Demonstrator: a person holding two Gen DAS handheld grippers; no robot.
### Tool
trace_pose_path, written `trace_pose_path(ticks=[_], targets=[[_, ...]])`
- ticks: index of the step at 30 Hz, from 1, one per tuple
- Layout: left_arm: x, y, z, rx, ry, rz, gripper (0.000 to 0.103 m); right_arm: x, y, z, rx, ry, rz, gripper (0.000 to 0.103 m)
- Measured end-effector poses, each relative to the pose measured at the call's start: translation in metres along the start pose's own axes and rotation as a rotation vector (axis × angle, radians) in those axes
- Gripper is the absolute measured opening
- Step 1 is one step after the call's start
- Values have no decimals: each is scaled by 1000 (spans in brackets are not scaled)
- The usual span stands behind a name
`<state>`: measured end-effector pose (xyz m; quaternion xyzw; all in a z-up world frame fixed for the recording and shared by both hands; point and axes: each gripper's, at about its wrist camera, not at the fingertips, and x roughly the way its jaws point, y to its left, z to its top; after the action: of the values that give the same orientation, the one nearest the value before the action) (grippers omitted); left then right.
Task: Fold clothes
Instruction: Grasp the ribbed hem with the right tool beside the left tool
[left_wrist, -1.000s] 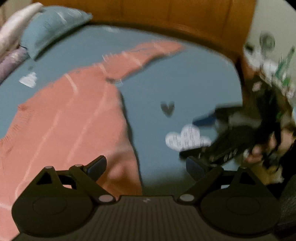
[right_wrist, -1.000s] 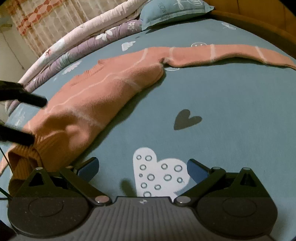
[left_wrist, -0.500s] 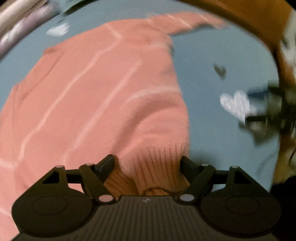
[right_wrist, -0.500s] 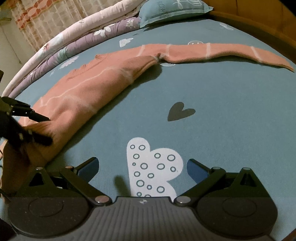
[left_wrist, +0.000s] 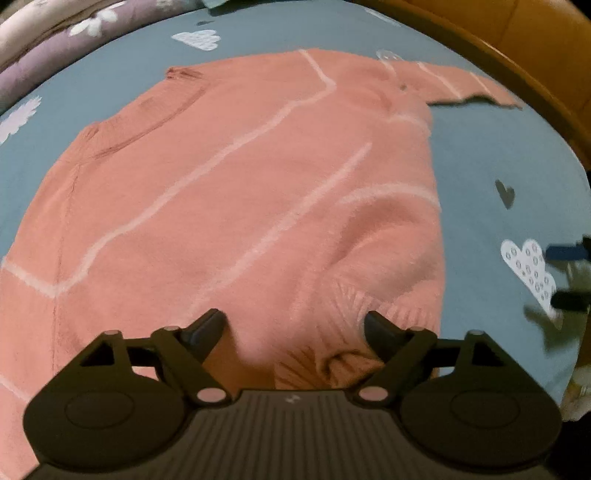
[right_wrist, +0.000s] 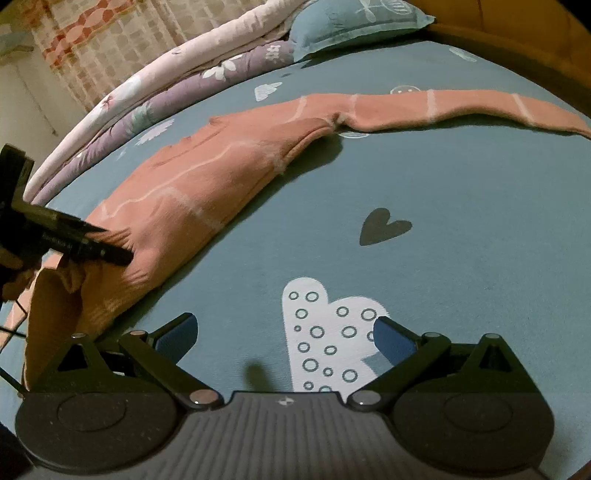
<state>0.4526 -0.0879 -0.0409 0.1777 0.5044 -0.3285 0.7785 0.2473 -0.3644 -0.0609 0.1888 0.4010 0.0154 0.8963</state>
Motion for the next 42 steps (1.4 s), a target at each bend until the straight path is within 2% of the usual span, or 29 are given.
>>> trace_pose_path(ticks=[3,5,16,17,19,21,26,29,31,33,36,39,42], targets=[[0,2,2,-8,-1,11,85,-3,-2,1,34,-13,48,103],[1,3,0,-12,1,7,85,0,-6,5,92,-25,146,103],[8,9,-7,-104,-43,-16,86,94,22,22,260,76,608,103],[8,10,-9,-115,-47,-20,86,101,26,25,266,83,620,103],[10,13,-10,-140,-52,-30,86,111,37,37,248,79,567,103],[11,17,-12,-165,-58,-40,86,115,43,46,249,81,550,103],[13,31,-20,-263,-84,-80,86,126,44,57,275,51,571,103],[6,31,-23,-289,-116,-85,86,126,39,57,297,45,651,103],[-3,29,-26,-302,-141,-74,83,125,33,54,351,42,741,103],[-17,25,-29,-303,-179,-60,83,117,23,50,430,5,818,103],[-31,21,-37,-303,-210,-50,83,103,11,45,476,-85,917,103],[-38,14,-45,-279,-213,-29,83,108,5,40,513,-91,939,103],[-41,7,-51,-271,-218,-22,83,123,0,34,532,-36,894,103]])
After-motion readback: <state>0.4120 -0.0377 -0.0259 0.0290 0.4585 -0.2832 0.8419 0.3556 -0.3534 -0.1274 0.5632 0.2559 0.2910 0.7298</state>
